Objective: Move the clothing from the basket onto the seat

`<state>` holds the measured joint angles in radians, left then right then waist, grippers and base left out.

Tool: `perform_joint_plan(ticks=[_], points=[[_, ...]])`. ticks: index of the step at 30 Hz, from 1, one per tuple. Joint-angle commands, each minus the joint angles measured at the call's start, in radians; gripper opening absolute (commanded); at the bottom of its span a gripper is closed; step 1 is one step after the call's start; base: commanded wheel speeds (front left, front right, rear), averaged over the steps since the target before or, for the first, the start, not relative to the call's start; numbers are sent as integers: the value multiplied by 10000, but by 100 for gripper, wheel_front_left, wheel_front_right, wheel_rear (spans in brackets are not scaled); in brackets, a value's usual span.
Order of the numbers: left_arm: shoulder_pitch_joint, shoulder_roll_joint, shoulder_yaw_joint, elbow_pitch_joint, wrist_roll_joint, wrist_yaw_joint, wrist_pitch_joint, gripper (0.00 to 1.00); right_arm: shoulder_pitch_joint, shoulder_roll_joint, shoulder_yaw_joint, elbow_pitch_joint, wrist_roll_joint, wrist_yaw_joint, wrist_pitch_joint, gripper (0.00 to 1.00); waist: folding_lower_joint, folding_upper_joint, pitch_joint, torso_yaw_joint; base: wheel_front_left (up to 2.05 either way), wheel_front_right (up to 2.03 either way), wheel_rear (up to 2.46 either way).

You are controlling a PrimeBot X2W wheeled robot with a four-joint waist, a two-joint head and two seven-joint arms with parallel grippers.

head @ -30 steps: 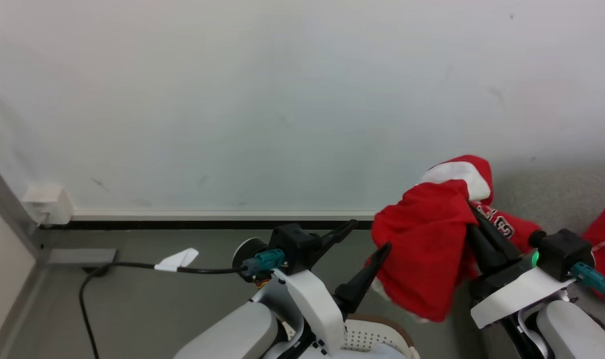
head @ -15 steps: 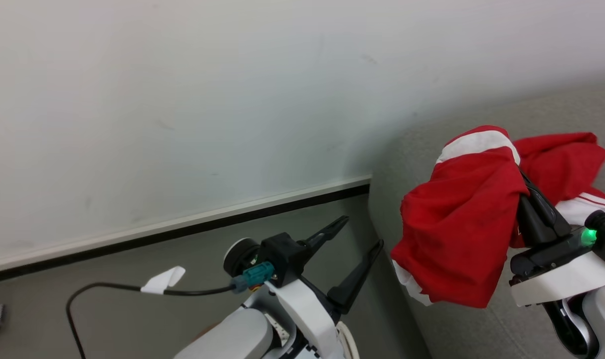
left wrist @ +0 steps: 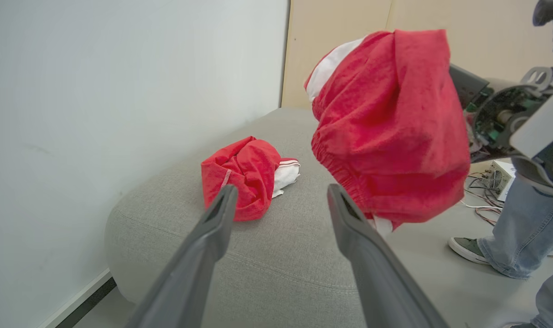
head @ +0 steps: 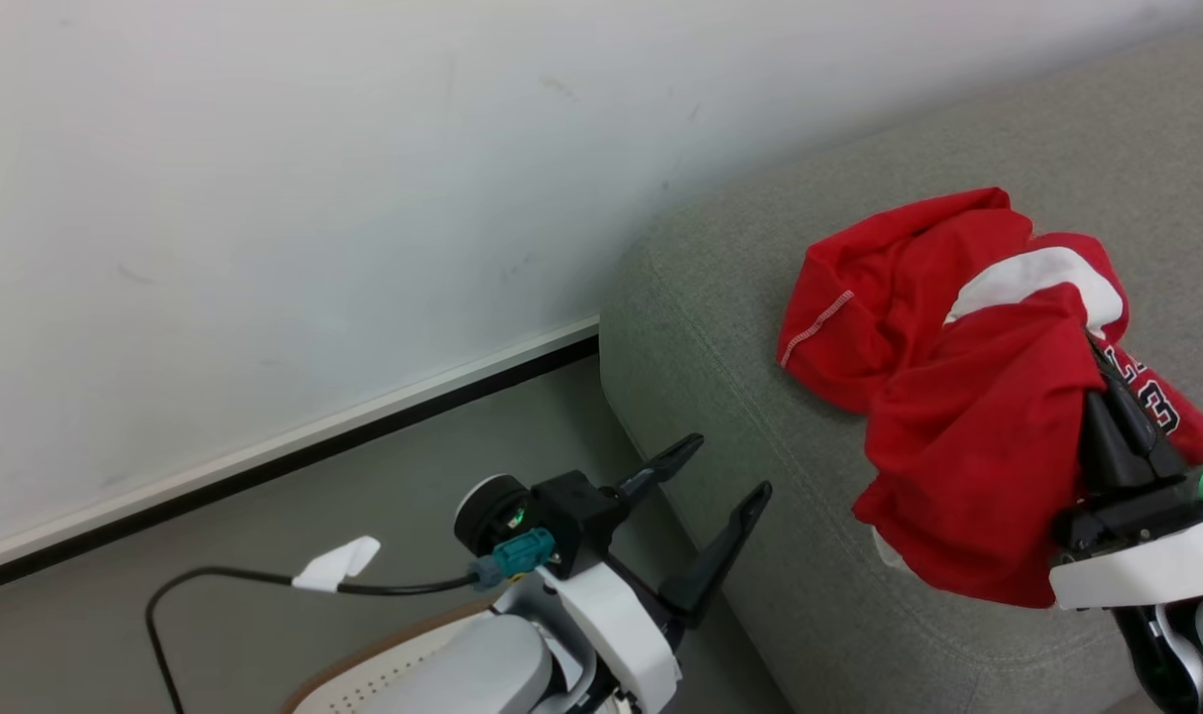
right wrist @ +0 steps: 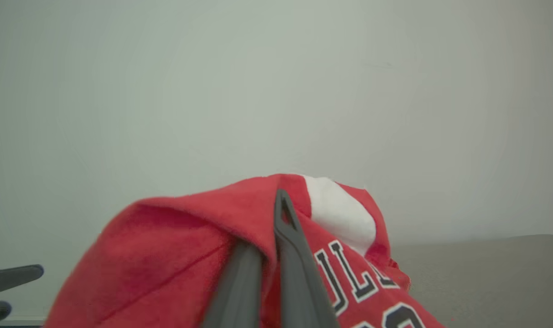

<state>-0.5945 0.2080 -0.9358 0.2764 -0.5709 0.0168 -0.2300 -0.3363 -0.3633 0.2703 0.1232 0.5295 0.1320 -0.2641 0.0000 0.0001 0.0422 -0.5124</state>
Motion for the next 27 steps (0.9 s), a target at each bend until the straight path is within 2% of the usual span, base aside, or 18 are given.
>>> perform_joint_plan(ticks=[1,6,13,20,23,27], points=[[-63,59,27,49,125,-34,-73,100,-15,-8,-98,-21,7,-26,0,0,0,-1,107,-78,0,0,0],[-371,59,-62,-13,230,-70,85,100,-683,-108,-680,266,111,-26,0,0,0,-1,771,64,0,0,0],[-1242,382,-170,-406,533,-128,807,100,-2353,-290,-2274,1060,258,-26,1,0,0,-1,2712,799,0,0,0],[-2163,842,-72,-1030,920,-60,1506,100,-4406,-1103,-3293,2603,455,-26,0,0,0,-1,4835,1519,0,0,0],[-2428,1021,-4,-1223,1049,6,1679,100,-4935,-1202,-3730,3285,256,-26,3,0,0,-1,5516,1716,0,0,0],[-2698,1153,26,-1438,1146,50,1766,100,-5481,-1538,-3672,4743,-54,-26,0,0,0,-1,6125,1979,0,0,0]])
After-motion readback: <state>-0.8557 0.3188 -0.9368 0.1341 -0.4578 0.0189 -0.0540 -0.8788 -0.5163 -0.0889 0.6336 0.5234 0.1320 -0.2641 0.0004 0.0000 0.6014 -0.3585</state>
